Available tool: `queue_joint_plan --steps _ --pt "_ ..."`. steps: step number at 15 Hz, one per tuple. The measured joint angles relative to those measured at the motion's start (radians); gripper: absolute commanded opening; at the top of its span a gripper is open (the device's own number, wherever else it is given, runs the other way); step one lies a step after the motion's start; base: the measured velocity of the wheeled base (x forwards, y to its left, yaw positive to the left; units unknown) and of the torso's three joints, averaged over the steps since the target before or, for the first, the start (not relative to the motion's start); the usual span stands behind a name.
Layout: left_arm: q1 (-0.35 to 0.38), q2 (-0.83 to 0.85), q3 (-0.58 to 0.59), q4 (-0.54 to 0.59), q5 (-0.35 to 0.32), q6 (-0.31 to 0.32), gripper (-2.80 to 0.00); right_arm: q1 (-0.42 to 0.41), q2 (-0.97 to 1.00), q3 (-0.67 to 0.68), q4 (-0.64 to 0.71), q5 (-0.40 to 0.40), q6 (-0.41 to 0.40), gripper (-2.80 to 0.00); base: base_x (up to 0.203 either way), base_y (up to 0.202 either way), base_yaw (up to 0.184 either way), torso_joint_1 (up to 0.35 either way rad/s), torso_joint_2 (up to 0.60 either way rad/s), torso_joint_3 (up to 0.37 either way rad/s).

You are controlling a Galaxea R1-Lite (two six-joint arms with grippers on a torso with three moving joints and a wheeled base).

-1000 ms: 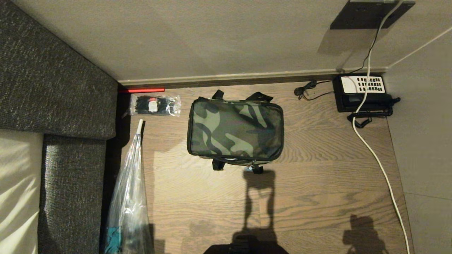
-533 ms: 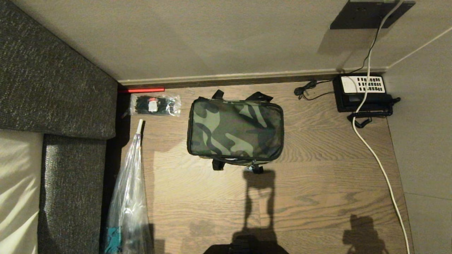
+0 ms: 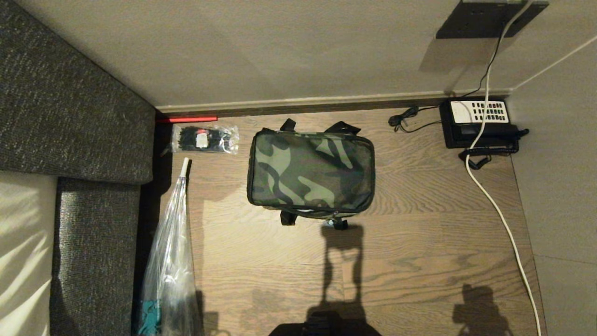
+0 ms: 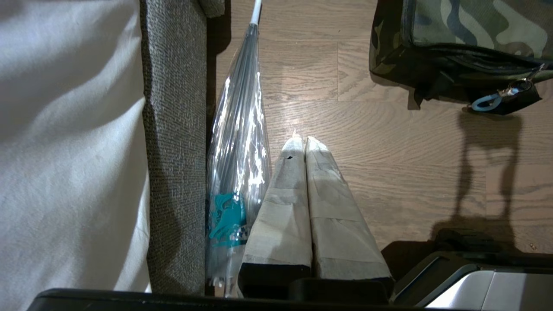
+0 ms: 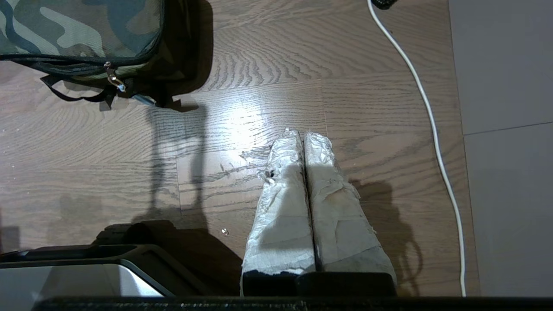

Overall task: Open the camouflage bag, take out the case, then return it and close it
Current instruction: Open the top of the storage box

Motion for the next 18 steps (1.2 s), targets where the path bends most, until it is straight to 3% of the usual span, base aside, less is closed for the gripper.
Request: queue_joint_plan --steps 18 --pt "0.000 0.000 0.000 0.003 0.001 0.000 -2.80 0.000 0.000 0.000 0.000 0.000 0.000 -2.80 0.000 0.000 0.000 0.001 0.00 -0.020"
